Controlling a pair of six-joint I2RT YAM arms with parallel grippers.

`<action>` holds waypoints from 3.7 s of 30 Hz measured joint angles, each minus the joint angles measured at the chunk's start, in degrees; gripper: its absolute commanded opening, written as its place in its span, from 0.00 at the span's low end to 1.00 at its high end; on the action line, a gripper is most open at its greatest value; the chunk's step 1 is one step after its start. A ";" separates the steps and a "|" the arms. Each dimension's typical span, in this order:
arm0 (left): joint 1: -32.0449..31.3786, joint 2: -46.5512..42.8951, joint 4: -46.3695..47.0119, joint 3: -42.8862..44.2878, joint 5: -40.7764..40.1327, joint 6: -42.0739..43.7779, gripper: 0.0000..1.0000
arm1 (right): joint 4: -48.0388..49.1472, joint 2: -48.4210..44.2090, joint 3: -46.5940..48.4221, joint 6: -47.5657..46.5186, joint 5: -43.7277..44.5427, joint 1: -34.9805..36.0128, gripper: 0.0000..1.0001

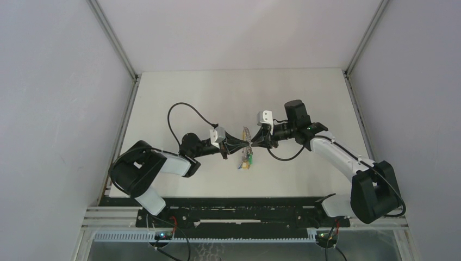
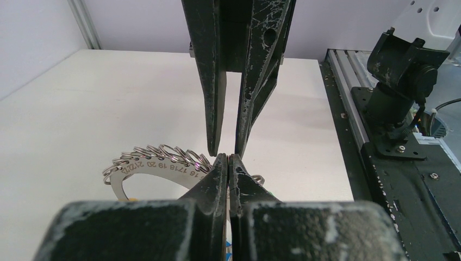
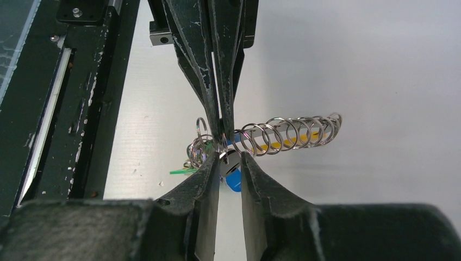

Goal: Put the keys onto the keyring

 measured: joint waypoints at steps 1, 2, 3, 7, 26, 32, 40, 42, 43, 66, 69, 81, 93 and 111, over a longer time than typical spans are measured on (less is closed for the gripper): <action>0.00 0.00 0.00 0.00 0.00 0.00 0.00 | 0.24 0.02 0.00 0.00 -0.22 0.13 0.21; 0.00 0.00 0.00 0.00 0.00 0.00 0.00 | 0.44 0.07 0.00 0.00 -0.33 0.17 0.21; 0.00 0.00 0.00 0.00 0.00 0.00 0.00 | 0.70 0.15 0.00 0.02 -0.46 0.22 0.21; 0.00 0.00 0.00 0.00 0.00 0.00 0.00 | 1.36 0.81 0.00 0.02 -0.94 0.42 0.20; -0.11 0.00 0.00 0.00 -0.46 -0.02 0.00 | 2.69 3.67 0.00 -0.13 -2.95 0.96 0.00; -0.24 0.00 -0.24 0.00 -0.87 0.00 0.17 | 0.66 3.67 0.31 -1.14 -2.27 0.96 0.00; -0.26 0.33 1.55 0.00 -2.16 0.46 0.36 | -13.90 3.67 5.51 -3.45 9.22 1.92 0.00; -0.26 0.70 1.73 0.00 -2.14 0.55 0.38 | -17.84 3.67 8.17 -3.85 12.96 2.91 0.00; -0.26 0.94 1.77 0.00 -2.12 0.59 0.38 | -19.06 3.67 9.09 -3.91 14.12 3.32 0.00; -0.79 5.33 1.90 0.17 -0.24 0.59 0.38 | -46.51 16.20 32.81 -3.87 39.01 14.91 0.00; -1.03 5.51 1.97 0.17 -0.13 0.59 0.38 | -47.06 16.41 33.29 -4.04 39.36 15.74 0.00; -1.79 5.95 2.19 0.37 0.15 0.55 0.28 | -47.34 17.14 33.97 -5.40 38.91 16.92 0.00; -1.88 5.95 2.25 0.52 0.72 0.55 0.25 | -47.41 17.51 34.27 -5.38 39.01 17.31 0.00; -1.84 5.95 1.95 0.52 0.66 1.84 0.00 | -42.14 12.41 27.36 -5.51 34.16 15.08 0.19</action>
